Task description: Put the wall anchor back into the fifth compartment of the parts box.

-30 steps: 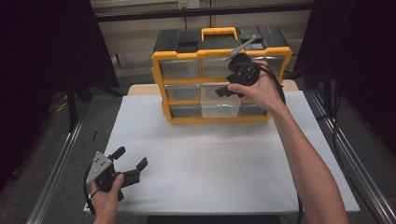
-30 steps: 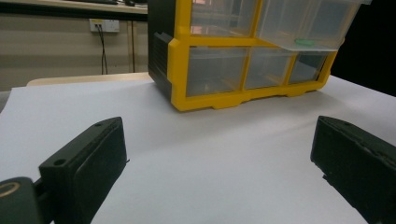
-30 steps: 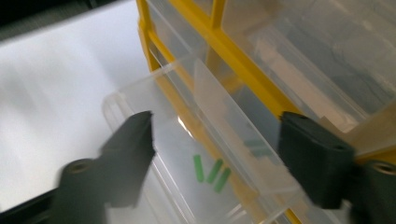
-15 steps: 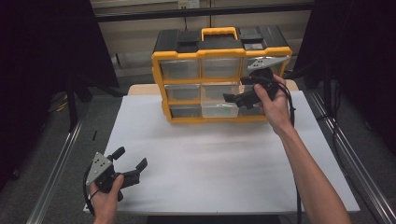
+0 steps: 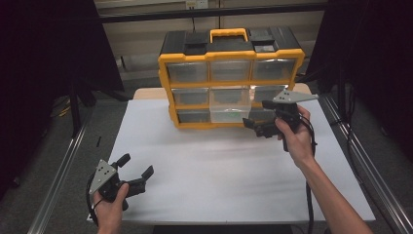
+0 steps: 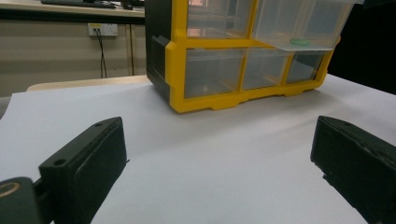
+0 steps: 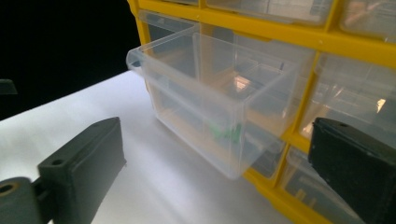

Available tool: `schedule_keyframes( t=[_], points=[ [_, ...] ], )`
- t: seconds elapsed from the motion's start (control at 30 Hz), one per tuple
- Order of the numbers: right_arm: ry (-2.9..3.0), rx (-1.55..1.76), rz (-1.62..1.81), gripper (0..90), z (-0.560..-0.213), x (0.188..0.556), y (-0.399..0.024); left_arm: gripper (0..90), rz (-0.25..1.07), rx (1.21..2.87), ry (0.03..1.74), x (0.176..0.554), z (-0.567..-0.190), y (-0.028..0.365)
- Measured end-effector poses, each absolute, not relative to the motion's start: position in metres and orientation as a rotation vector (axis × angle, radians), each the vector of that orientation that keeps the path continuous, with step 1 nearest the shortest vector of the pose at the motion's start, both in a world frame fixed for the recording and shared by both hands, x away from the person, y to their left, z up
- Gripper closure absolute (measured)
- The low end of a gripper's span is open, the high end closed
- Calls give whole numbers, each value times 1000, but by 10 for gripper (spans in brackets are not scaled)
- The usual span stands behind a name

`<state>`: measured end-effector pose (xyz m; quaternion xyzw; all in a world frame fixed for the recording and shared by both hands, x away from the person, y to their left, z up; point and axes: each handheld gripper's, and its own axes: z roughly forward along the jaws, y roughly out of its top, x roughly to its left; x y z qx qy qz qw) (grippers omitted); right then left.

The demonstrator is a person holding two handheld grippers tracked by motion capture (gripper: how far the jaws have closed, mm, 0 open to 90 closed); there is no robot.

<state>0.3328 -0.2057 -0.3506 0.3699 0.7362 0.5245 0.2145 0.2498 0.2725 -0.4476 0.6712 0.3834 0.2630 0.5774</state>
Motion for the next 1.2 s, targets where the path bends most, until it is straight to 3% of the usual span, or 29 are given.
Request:
schedule_keyframes(
  t=[0.67,1.2],
  points=[
    [1771,1187,1415,22,-424,243,-254,36,634,1542,924,244,-448,277],
    [1754,1247,1351,22,-452,221,-274,36,622,1558,903,243,-448,275]
  ],
)
